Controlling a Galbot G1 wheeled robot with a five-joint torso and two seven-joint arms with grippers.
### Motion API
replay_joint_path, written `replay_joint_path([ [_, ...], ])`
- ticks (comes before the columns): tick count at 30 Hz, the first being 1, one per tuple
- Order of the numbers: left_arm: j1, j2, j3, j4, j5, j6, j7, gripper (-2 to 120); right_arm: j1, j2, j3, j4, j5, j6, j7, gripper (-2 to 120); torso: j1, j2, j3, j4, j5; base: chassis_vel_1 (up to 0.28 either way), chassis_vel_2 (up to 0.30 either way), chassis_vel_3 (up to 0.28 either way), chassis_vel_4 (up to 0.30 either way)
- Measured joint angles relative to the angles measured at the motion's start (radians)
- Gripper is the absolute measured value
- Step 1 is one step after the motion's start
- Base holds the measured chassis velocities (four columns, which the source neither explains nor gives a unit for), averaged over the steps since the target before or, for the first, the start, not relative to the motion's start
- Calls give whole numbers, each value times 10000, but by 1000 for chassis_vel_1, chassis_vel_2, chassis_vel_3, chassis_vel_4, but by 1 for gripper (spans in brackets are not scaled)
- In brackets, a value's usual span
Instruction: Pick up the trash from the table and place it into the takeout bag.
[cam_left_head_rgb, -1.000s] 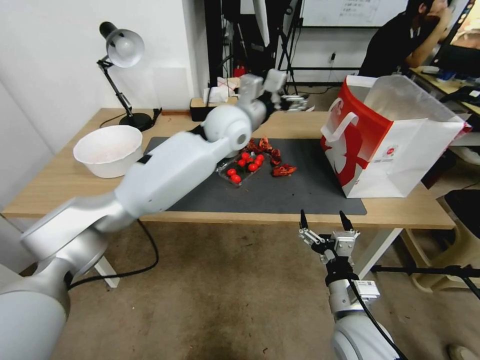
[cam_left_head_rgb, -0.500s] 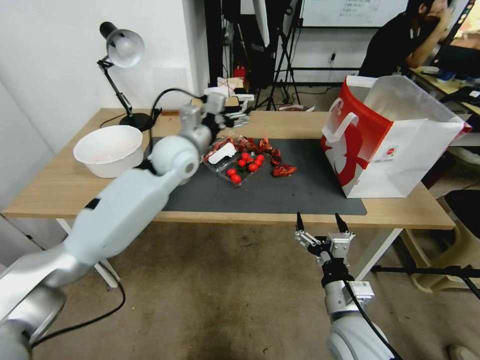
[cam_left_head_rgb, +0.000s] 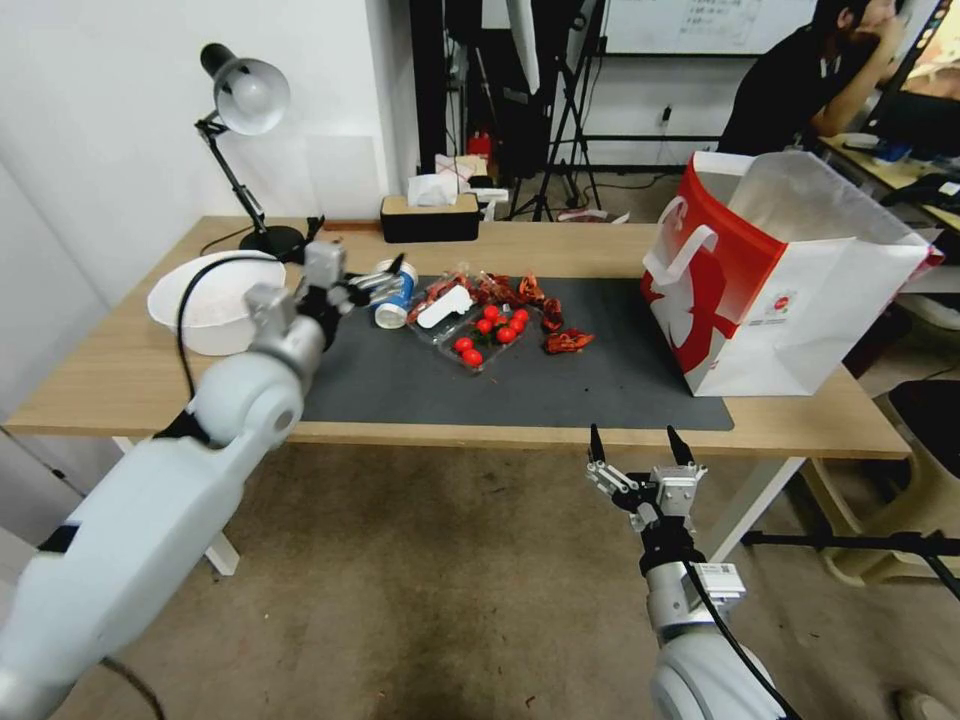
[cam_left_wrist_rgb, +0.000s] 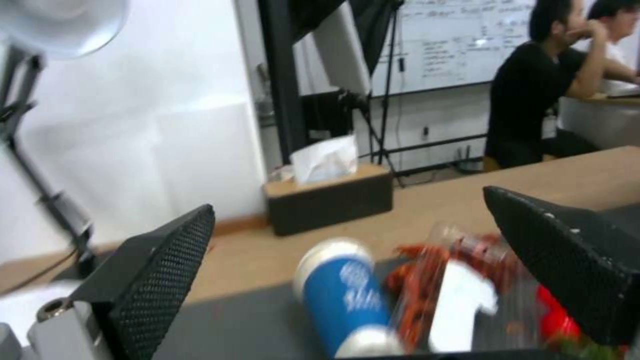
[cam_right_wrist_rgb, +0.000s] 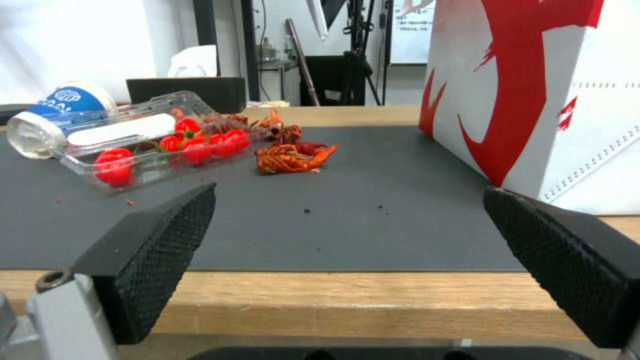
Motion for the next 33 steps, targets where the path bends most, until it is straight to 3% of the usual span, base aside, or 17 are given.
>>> replay_joint_path([
  [4, 871, 255, -659, -318, 444, -322, 93, 100, -16, 24, -3, 3, -23, 0, -2, 100, 0, 1, 0, 1, 4, 0, 0, 0, 0],
  [6, 2077, 417, -1465, -658, 1073, -928, 136, 100, -36, 36, -2, -2, -95, 14, -2, 100, 0, 1, -1, -4, 6, 0, 0, 0, 0],
  [14, 4654, 145, -3151, -1347, 1665, -1832, 189, 100, -31, 130, -58, -70, -186, 57, -2, 100, 0, 0, 0, -2, 6, 0, 0, 0, 0],
  [23, 6339, -284, -4198, -1779, 2135, -2676, 384, 100, 48, 183, -171, -172, -240, 84, -3, 100, 0, 1, 0, 0, 5, 0, 0, 0, 0],
  [29, 8613, -855, -5082, -1810, 2655, -4046, 740, 100, 98, 153, -206, -210, -247, 113, -2, 100, 0, 1, 0, -1, 5, 0, 0, 0, 0],
  [33, 9219, -1123, -5354, -1674, 3122, -4857, 1059, 100, 111, 141, -235, -229, -257, 148, -3, 100, 0, 1, 0, -2, 6, 0, 0, 0, 0],
])
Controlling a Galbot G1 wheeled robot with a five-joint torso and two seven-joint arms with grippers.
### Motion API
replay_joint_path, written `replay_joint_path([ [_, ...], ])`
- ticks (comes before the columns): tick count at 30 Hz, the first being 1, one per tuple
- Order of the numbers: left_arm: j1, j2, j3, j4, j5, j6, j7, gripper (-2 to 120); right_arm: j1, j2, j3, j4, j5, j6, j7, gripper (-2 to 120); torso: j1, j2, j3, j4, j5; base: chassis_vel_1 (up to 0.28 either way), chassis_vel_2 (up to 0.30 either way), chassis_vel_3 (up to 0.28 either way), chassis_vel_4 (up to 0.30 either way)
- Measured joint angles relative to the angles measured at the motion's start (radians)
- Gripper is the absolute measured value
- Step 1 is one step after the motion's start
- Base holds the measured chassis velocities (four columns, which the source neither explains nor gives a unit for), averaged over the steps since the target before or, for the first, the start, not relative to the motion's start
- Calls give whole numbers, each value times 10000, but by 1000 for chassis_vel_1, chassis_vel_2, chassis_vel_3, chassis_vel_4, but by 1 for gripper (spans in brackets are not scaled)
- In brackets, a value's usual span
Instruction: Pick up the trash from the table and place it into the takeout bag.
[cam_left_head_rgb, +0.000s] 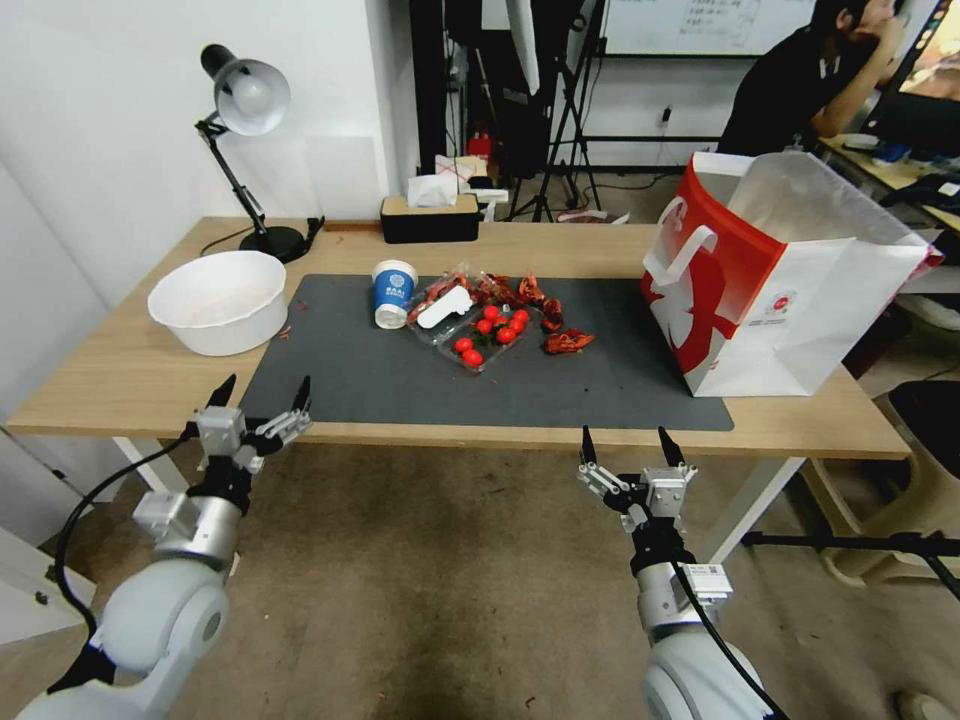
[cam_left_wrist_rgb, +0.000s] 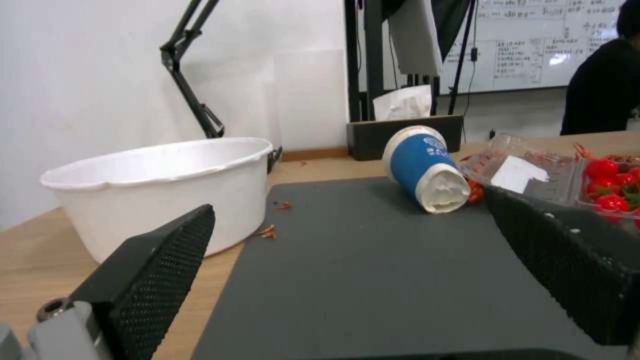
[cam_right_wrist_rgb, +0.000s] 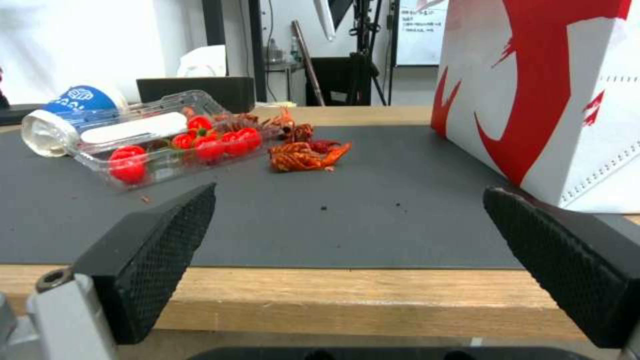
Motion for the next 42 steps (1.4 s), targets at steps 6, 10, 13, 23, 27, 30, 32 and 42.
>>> replay_joint_path([
  [6, 401, -208, -103, 121, 430, -596, 112, 100, 4, -11, -1, -29, 0, 57, -1, 100, 1, 0, 1, 0, -1, 0, 0, 0, 0],
  [10, 591, -278, -117, 239, 570, -836, 169, 100, 9, -15, 7, -47, -1, 72, -1, 100, 1, 0, 1, 0, 0, 0, 0, 0, 0],
  [13, 645, -313, -104, 357, 653, -997, 185, 100, 5, -12, 9, -61, -1, 77, -1, 100, 1, 0, 1, 0, 0, 0, 0, 0, 0],
  [23, 698, -319, -28, 493, 801, -1190, 234, 100, -25, 22, 3, -73, -1, 87, -1, 100, 1, 0, 1, 0, -1, 0, 0, 0, 0],
  [27, 697, -316, -22, 494, 803, -1192, 234, 100, -29, 25, 2, -73, -1, 90, -1, 100, 1, 0, 1, 0, 0, 0, 0, 0, 0],
  [30, 697, -313, -12, 495, 807, -1192, 235, 100, -31, 29, 1, -73, 0, 97, -1, 100, 1, 0, 1, 0, 0, 0, 0, 0, 0],
  [32, 697, -313, -12, 495, 807, -1192, 235, 100, -31, 29, 1, -73, -1, 98, -1, 100, 1, 0, 1, 0, 0, 0, 0, 0, 0],
  [42, 605, -276, 197, 555, 888, -1173, 237, 100, -47, 49, -4, -86, -1, 117, -1, 100, 1, 0, 1, 1, 0, 0, 0, 0, 0],
])
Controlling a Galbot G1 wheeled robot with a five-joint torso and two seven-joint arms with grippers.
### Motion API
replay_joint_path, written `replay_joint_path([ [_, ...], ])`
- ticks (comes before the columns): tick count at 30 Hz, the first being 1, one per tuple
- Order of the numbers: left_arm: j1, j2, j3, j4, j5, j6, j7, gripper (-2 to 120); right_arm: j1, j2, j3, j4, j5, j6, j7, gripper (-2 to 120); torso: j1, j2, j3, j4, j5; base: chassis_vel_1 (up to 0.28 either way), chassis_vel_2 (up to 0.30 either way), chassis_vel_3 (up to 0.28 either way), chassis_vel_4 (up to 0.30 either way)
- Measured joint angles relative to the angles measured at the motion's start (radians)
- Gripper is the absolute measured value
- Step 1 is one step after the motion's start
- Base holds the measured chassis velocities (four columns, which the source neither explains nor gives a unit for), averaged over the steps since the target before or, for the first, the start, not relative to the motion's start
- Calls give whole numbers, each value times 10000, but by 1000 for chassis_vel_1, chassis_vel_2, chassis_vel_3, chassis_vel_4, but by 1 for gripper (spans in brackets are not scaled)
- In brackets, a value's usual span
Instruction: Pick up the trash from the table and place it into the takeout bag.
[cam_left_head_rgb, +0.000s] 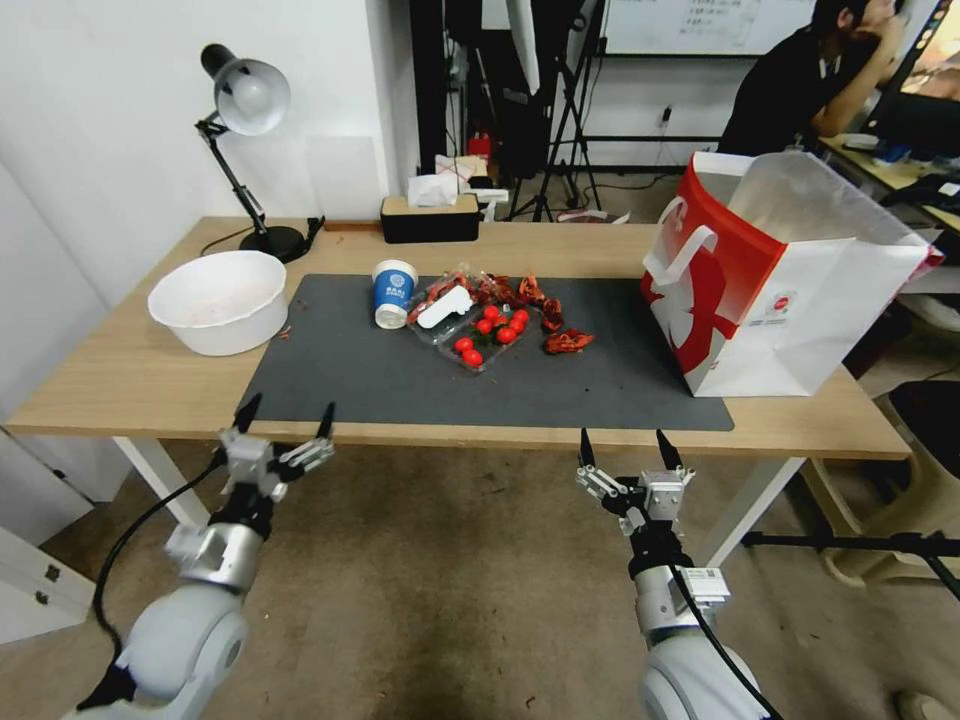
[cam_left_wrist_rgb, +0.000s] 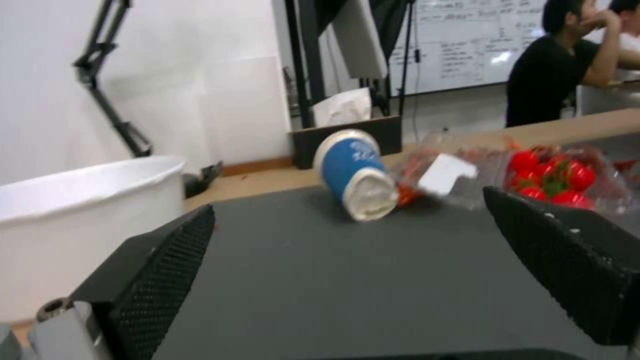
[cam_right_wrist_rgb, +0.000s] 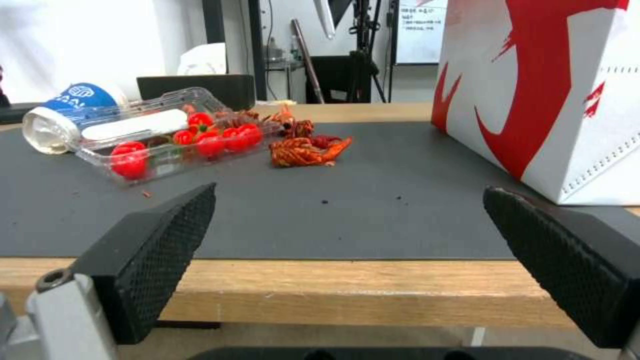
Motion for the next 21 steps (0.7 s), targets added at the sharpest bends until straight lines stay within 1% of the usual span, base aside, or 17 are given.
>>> replay_joint_path([
  [2, -521, 151, 426, -32, 60, 391, -16, 100, -2, -4, -8, -1, -1, 2, 0, 100, 1, 0, 0, -1, -1, 0, 0, 0, 0],
  [3, -521, 151, 426, -32, 60, 391, -16, 100, -2, -4, -8, -1, -1, 2, 0, 100, 1, 0, 0, -1, -1, 0, 0, 0, 0],
  [4, -770, 231, 623, -75, 47, 578, -27, 100, -3, -7, -13, 0, -4, 2, -1, 100, 0, 0, 0, 1, -1, 0, 0, 0, 0],
  [6, -1688, 491, 1174, -146, -158, 1186, -49, 100, -16, -13, -16, 17, -10, 2, -3, 100, 0, 0, 1, -3, -1, 0, 0, 0, 0],
  [7, -1688, 491, 1174, -146, -158, 1186, -49, 100, -16, -13, -16, 17, -10, 2, -3, 100, 0, 0, 1, -3, -1, 0, 0, 0, 0],
  [8, -2271, 652, 1461, -157, -458, 1601, -56, 100, -17, -22, -17, 45, -12, -3, -3, 100, 0, 0, 1, -4, 0, 0, 0, 0, 0],
  [9, -2513, 730, 1590, -157, -639, 1770, -56, 100, -16, -30, -17, 52, -13, -7, -4, 100, 1, 0, 1, -2, -1, 0, 0, 0, 0],
  [10, -2513, 730, 1590, -157, -639, 1770, -56, 100, -16, -30, -17, 52, -13, -7, -4, 100, 1, 0, 1, -2, -1, 0, 0, 0, 0],
  [11, -3189, 1023, 1911, -142, -1254, 2244, -57, 100, 7, -38, -16, 77, -13, -28, -5, 100, 1, 0, 1, -1, 1, 0, 0, 0, 0],
  [13, -4015, 1392, 2301, 81, -2148, 2799, -50, 100, 47, -28, -18, 82, -14, -64, -5, 100, 1, -1, 1, 0, 0, 0, 0, 0, 0],
  [14, -4015, 1392, 2301, 81, -2148, 2799, -50, 100, 47, -28, -18, 82, -14, -64, -5, 100, 1, -1, 1, 0, 0, 0, 0, 0, 0],
  [16, -5111, 1765, 2905, 502, -3071, 3305, -80, 100, 79, -3, -35, 82, -15, -122, -5, 100, 1, -1, 2, 1, -1, 0, 0, 0, 0],
  [17, -5111, 1765, 2905, 502, -3071, 3305, -80, 100, 79, -3, -35, 82, -15, -122, -5, 100, 1, -1, 2, 1, -1, 0, 0, 0, 0],
  [19, -6303, 1983, 3534, 1025, -3758, 3703, -146, 100, 88, -7, -16, 82, -16, -143, -4, 100, 1, -1, 1, -1, -1, 0, 0, 0, 0],
  [20, -6678, 2027, 3728, 1198, -4002, 3832, -179, 100, 86, -11, 1, 82, -15, -146, -1, 100, 1, -1, 1, 0, -1, 0, 0, 0, 0],
  [21, -6678, 2027, 3728, 1198, -4002, 3832, -179, 100, 86, -11, 1, 82, -15, -146, -1, 100, 1, -1, 1, 0, -1, 0, 0, 0, 0],
])
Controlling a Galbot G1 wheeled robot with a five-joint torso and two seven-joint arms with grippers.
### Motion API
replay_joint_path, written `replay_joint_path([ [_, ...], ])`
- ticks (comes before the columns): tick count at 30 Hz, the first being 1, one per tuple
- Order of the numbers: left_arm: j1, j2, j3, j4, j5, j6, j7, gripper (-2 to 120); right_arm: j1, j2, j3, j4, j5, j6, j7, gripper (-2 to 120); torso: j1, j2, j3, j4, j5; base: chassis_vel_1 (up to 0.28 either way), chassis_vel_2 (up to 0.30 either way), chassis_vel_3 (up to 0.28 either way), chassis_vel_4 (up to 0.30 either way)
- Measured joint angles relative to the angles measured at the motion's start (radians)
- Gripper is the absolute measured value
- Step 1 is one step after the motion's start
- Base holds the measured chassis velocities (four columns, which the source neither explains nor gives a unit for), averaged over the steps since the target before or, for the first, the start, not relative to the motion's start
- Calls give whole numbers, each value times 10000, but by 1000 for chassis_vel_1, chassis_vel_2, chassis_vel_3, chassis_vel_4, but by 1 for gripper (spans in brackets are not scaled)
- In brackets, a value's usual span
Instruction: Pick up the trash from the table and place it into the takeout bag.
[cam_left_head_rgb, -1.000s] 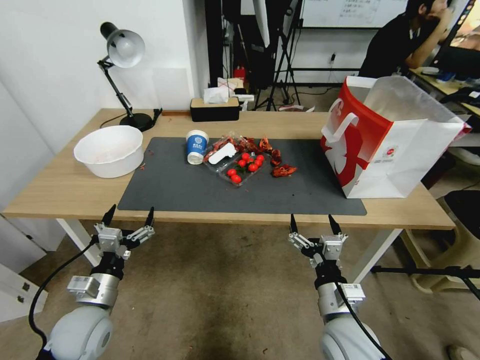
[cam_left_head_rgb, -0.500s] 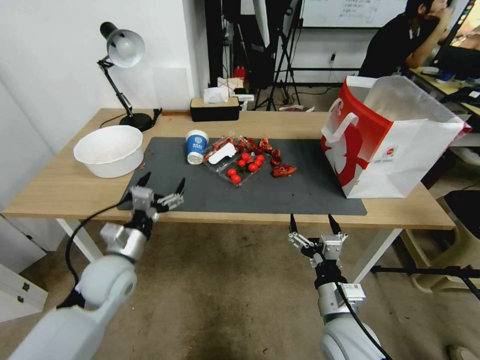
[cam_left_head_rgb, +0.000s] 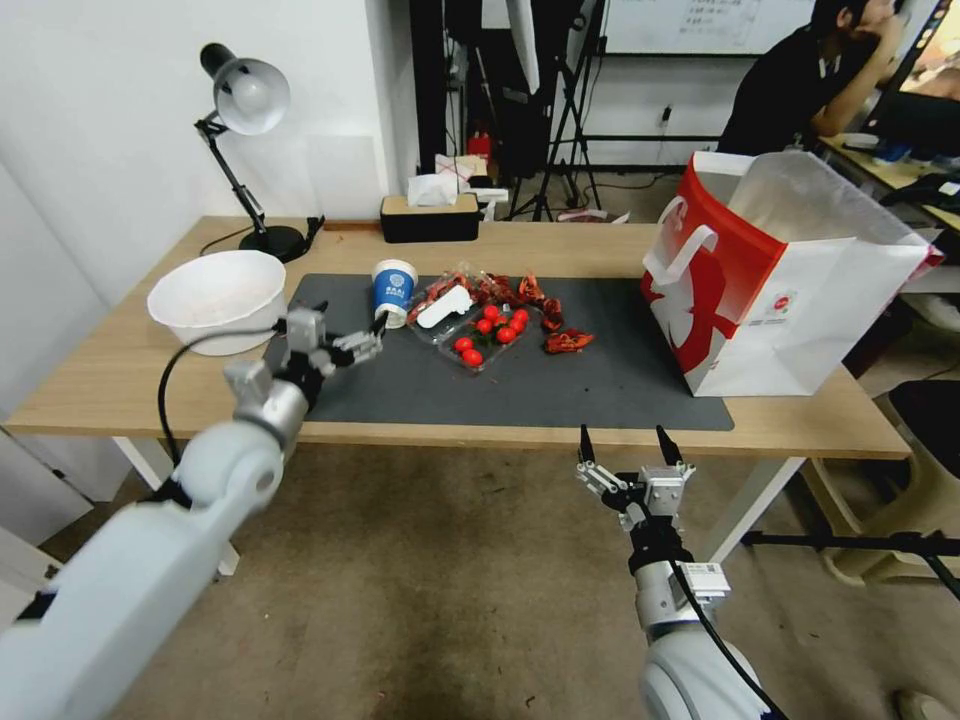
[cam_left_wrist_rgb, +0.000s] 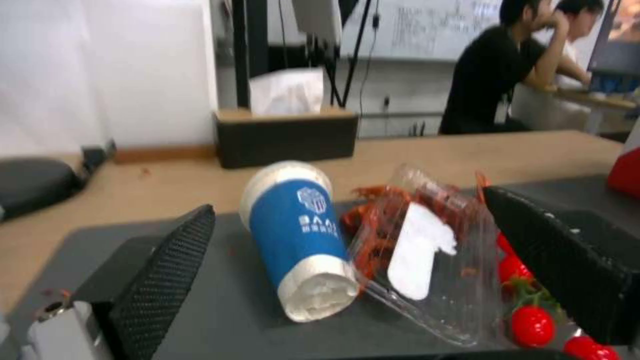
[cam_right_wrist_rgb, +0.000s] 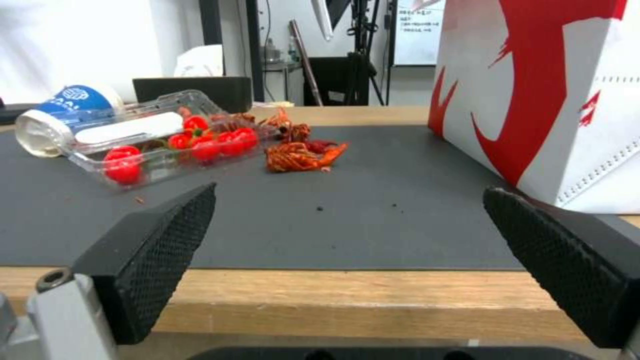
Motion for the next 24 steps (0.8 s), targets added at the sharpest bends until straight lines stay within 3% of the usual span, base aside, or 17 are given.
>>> replay_joint_path([
  [7, -2418, 152, 1635, 1303, -1839, 1436, -289, 100, -9, -9, 94, 0, 5, -8, 11, 100, 0, 0, 0, 0, 1, 0, 0, 0, 0],
  [8, -3473, 74, 2503, 1960, -2455, 1946, -528, 100, -6, 1, 142, -14, 14, -9, 13, 100, 0, 0, 0, -2, 3, 0, 0, 0, 0],
  [13, -4619, -275, 3216, 2893, -2705, 2336, -571, 100, -25, 9, 224, -21, 35, -9, 18, 100, 0, 0, 0, 0, 3, 0, 0, 0, 0],
  [15, -5360, -656, 3660, 3708, -2707, 2404, -464, 100, -40, 0, 309, -17, 46, -4, 22, 100, 0, 0, 0, -1, 1, 0, 0, 0, 0],
  [24, -6405, -1496, 4313, 5467, -2572, 2870, -394, 100, -55, 6, 354, -2, 56, 12, 29, 100, 0, 0, 0, -2, 1, 0, 0, 0, 0],
])
